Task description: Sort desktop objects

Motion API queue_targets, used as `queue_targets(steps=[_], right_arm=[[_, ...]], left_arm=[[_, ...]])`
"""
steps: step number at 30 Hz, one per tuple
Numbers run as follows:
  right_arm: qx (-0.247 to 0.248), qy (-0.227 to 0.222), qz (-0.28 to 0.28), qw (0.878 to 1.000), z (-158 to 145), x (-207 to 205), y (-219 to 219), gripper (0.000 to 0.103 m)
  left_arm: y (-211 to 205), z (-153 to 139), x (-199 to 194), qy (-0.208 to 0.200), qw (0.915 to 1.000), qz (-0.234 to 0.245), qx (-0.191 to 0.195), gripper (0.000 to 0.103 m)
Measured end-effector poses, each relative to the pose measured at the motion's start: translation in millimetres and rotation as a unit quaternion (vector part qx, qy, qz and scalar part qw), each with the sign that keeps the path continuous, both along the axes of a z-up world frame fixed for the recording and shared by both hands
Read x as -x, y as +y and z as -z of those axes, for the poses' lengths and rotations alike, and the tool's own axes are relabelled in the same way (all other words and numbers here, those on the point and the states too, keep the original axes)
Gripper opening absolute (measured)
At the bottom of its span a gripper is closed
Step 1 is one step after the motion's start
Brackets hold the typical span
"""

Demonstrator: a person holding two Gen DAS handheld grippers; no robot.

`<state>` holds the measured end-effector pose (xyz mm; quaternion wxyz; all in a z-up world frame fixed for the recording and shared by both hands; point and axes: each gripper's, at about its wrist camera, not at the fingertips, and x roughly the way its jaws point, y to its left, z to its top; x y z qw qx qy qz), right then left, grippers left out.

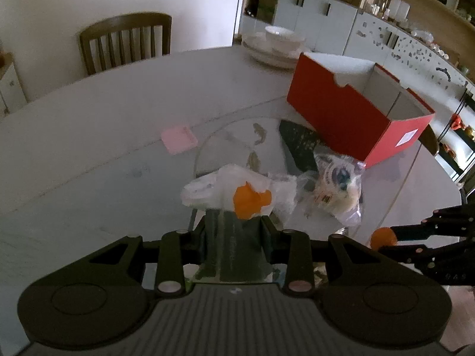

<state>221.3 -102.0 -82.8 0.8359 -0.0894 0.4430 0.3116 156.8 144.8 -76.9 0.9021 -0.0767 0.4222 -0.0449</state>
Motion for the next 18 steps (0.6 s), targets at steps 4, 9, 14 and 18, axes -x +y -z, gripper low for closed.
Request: queue_targets(steps=[4,9,14,18], right_arm=[[0.004,-0.011,0.003,1.000,-11.6,-2.0,-10.2,0.033],[-0.001,-0.022,0.011,1.000,-23.2,-6.6,-27.3,0.033],[-0.005,-0.031,0.014,0.999,-34.4,-11.5,-46.6,0.033],[-0.007,-0.043,0.012,0.999,-46.4,-16.2,-60.9,0.033]], left_arm=[[-5.8,-12.6,2.8,-0.012,0.9998,-0.003,-0.016,0.033],[-10.3,-25.4,2.9,-0.026,0.9993,-0.011,-0.025,0.031],[-21.5,-41.5,0.5,-0.038,0.9988,-0.012,-0.027,0.031],[-36.2,-55.6,-3.6,-0.045,0.9988,-0.004,-0.020,0.031]])
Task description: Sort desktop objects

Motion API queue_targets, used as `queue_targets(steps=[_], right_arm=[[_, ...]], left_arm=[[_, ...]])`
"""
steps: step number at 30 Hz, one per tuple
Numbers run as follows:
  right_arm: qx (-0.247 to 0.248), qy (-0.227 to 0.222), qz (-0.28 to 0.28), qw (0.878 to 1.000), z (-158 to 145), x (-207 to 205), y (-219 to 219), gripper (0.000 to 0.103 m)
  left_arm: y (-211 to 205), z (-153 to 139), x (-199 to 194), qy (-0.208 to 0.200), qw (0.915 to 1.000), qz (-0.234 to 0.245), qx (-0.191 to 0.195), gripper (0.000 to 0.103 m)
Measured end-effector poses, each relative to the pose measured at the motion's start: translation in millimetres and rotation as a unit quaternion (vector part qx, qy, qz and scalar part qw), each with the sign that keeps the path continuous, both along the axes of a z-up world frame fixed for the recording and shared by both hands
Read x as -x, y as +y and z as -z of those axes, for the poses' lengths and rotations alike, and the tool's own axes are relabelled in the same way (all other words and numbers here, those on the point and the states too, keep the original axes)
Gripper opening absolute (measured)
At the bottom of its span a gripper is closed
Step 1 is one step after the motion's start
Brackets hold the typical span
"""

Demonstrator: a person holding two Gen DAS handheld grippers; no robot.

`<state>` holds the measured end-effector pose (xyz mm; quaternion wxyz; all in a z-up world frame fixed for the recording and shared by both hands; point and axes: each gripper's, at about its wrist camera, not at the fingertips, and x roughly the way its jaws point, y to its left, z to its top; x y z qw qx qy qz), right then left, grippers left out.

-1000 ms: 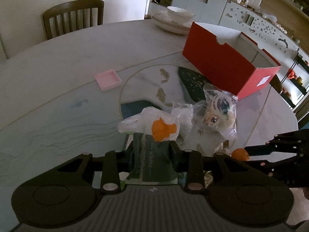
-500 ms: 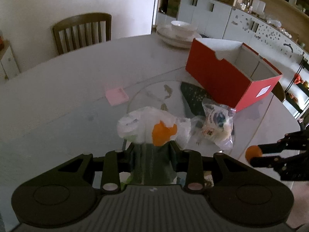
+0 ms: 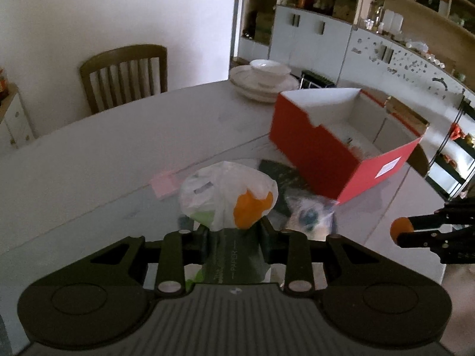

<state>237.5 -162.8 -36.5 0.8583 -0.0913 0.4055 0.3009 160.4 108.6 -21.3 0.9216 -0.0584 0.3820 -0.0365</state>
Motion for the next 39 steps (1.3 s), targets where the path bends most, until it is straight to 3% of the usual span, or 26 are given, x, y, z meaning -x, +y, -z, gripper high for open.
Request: queue_targets(steps=[18,39], right_arm=[[0.012,-0.043,0.004,0.999,-37.9,-54.4,-68.1,0.033],[0.002,-0.089,-0.009,0.996,-73.6,-135.3,-109.2,0.033]], left_arm=[[-106.0,-28.0,-52.3,-0.016,0.9984,0.051,0.017,0.031],[-179.8,-43.6,-125.8,-0.021,0.9966,0.080,0.007,0.031]])
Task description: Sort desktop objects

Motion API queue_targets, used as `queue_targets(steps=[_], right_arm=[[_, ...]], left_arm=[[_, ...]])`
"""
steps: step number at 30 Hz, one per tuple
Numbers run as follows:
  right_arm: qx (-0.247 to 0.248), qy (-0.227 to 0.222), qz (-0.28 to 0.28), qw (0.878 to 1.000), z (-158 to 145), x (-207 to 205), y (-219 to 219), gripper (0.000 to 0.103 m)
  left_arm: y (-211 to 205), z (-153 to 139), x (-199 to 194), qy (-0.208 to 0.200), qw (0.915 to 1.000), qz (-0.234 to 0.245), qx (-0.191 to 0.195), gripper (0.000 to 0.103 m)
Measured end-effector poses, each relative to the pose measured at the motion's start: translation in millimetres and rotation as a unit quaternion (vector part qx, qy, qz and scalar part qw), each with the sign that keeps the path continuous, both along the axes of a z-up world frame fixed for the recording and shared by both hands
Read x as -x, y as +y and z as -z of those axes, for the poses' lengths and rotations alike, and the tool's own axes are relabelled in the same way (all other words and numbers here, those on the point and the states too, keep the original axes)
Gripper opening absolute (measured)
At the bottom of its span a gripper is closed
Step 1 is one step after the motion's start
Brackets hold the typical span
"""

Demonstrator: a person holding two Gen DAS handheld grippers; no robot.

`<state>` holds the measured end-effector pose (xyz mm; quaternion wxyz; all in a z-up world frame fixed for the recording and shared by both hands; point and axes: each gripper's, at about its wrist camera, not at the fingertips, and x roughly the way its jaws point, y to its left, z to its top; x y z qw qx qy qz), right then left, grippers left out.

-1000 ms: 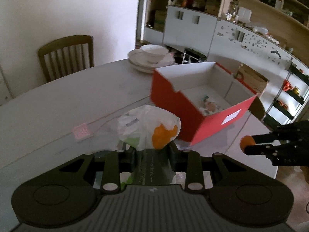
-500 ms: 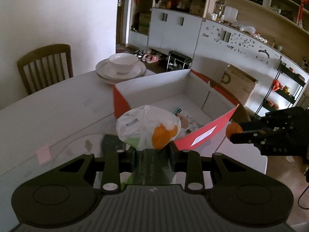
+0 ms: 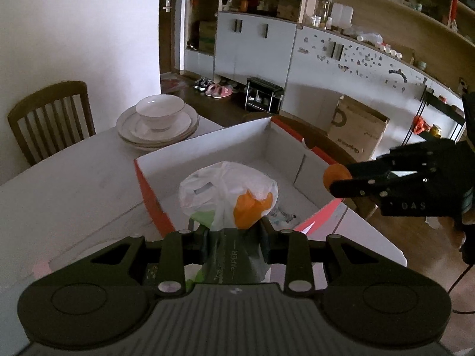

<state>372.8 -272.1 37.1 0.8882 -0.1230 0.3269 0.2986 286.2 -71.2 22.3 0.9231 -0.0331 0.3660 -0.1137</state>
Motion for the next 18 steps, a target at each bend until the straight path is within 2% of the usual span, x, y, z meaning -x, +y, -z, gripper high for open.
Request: queue_targets(steps=[11,18], right_arm=[[0.007,0.010,0.000,1.000,4.6,-46.1,-0.5,0.033],[0.016,0.025,-0.006,1.000,13.0,-76.8,8.3,0.033]], left_arm=[[-14.7,7.0,-49.7,0.025,0.9995,-0.005,-0.020,0.031],[-19.0,23.6,-91.0,0.055,0.9978,-0.009,-0.036,0.031]])
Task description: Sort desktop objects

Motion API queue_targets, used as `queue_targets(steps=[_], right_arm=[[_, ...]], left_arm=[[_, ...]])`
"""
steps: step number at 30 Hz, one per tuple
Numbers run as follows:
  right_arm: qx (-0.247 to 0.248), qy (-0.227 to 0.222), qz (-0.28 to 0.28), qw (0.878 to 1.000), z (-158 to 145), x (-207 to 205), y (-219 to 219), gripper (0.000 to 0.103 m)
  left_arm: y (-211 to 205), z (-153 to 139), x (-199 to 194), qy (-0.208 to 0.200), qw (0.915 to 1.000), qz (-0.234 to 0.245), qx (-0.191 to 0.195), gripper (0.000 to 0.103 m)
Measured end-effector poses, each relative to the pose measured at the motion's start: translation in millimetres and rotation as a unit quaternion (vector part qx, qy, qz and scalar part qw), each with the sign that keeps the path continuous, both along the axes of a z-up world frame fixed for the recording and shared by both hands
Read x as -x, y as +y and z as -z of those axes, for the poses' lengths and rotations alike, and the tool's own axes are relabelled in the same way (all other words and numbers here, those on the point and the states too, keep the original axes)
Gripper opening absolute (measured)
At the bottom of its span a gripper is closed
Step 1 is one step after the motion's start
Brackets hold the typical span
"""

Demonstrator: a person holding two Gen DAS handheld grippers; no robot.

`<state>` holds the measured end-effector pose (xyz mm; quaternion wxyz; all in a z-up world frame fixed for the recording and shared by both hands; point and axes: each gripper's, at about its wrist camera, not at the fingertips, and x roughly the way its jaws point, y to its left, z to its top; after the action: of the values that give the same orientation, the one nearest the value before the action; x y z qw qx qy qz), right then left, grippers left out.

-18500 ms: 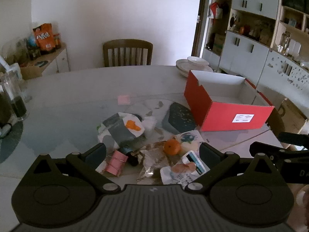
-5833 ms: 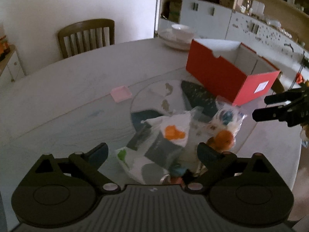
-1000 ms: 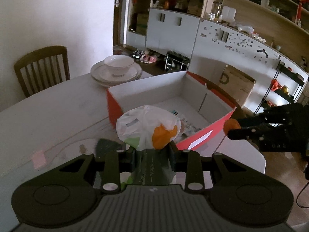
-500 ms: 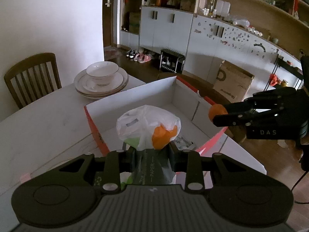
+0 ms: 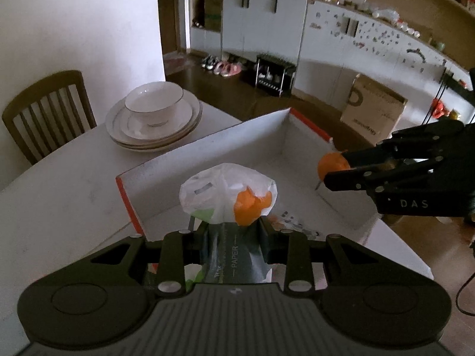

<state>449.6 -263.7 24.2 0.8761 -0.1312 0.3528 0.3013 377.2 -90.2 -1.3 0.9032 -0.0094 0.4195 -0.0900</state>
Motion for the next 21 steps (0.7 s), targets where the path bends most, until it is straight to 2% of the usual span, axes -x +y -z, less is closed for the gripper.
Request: queue_targets(steps=[10,21], right_arm=[[0.036,0.012,-0.004,0.999,23.3,-43.6,26.1,0.033],[0.075,0.077,0.015,0.994,54.7,-87.4,48.4,0.033]], left_arm=[[-6.5,28.8,-46.5,0.048,0.9983,0.006,-0.032,0.031],[-7.6,58.3,-78.3,0.101,0.9930,0.012,-0.061,0.031]])
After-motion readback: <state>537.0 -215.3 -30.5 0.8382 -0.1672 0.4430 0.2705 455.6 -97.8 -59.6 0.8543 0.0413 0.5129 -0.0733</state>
